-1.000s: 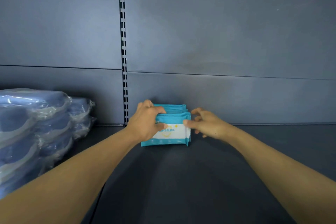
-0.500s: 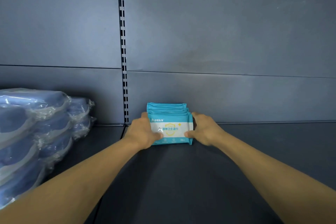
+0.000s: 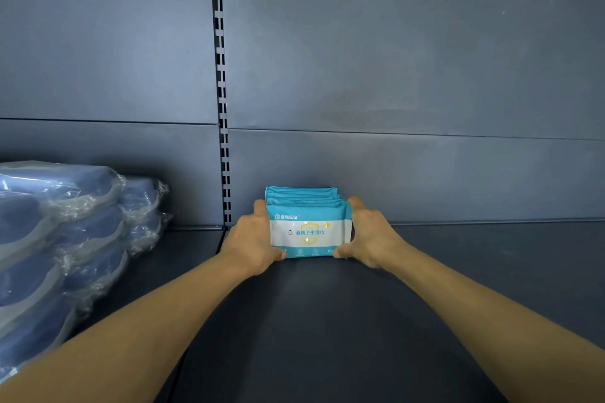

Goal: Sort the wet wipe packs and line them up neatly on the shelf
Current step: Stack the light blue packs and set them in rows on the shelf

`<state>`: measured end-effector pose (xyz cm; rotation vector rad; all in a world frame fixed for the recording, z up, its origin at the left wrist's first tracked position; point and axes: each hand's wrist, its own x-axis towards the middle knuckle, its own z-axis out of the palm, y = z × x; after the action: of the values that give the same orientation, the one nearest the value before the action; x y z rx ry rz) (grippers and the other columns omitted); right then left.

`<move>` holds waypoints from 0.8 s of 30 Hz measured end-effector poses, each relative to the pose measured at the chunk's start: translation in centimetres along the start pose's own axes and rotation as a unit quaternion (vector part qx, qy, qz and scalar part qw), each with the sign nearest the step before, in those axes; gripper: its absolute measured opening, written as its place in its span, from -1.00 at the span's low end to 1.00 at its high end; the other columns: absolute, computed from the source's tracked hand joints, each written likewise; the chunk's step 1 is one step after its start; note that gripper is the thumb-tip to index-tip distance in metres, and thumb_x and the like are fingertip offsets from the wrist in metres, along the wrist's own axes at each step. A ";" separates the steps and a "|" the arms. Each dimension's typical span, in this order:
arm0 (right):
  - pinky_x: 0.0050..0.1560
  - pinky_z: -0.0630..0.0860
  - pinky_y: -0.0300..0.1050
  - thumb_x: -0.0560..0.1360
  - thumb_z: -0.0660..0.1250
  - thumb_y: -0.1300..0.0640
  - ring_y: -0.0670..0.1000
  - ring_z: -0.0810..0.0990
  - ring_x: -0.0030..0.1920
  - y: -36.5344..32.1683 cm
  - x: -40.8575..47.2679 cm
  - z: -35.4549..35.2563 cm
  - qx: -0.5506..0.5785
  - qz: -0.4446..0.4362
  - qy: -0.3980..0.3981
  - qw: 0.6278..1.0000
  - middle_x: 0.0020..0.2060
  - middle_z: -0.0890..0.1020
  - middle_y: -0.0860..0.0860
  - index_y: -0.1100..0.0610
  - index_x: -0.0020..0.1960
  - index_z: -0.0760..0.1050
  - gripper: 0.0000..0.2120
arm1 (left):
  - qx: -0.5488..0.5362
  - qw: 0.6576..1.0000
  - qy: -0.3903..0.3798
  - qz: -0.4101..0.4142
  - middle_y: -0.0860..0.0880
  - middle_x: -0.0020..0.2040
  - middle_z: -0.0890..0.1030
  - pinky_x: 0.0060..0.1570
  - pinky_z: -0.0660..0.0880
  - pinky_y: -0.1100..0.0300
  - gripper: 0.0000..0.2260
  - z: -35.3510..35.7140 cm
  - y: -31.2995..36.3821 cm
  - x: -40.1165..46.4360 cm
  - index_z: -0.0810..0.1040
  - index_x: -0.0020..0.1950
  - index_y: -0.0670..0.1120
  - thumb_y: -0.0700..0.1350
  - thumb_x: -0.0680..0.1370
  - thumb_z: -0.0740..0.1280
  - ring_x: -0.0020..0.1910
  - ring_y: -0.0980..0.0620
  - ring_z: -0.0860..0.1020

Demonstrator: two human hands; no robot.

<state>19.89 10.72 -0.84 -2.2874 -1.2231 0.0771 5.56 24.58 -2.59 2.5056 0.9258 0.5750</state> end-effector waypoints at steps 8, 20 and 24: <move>0.11 0.40 -0.24 0.35 0.51 0.22 -0.07 0.44 0.14 0.7 0.6 -0.8 0.030 -0.002 -0.073 0.997 0.25 0.46 -0.07 -0.03 0.51 0.03 -0.09 | -0.114 0.991 -0.062 -0.026 0.08 0.08 0.48 0.05 0.46 0.23 -0.20 -1.6 0.0 1.0 0.16 0.48 0.00 -0.26 0.37 0.50 0.05 0.07 0.47; 0.20 0.47 -0.14 0.30 0.54 0.25 0.00 0.48 0.19 0.4 0.8 -0.8 0.011 -0.036 -0.028 0.999 0.30 0.46 -0.03 -0.05 0.53 -0.07 0.04 | -0.058 0.997 -0.033 0.031 0.00 0.14 0.53 0.05 0.54 0.13 -0.11 -1.2 -0.5 0.5 -0.03 0.50 0.07 -0.26 0.38 0.47 0.02 0.03 0.54; 0.25 0.39 -0.15 0.33 0.53 0.25 0.02 0.43 0.26 0.1 0.9 -1.3 -0.005 -0.035 -0.032 0.999 0.37 0.38 -0.02 -0.05 0.54 -0.10 0.04 | -0.003 0.999 -0.021 0.028 0.01 0.14 0.52 0.08 0.54 -0.02 0.03 -1.1 -0.3 0.7 -0.16 0.51 0.13 -0.10 0.32 0.53 0.03 -0.04 0.55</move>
<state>20.86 10.83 0.44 -2.2652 -1.3377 0.1206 5.38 25.55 -1.66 2.5351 0.8400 0.5395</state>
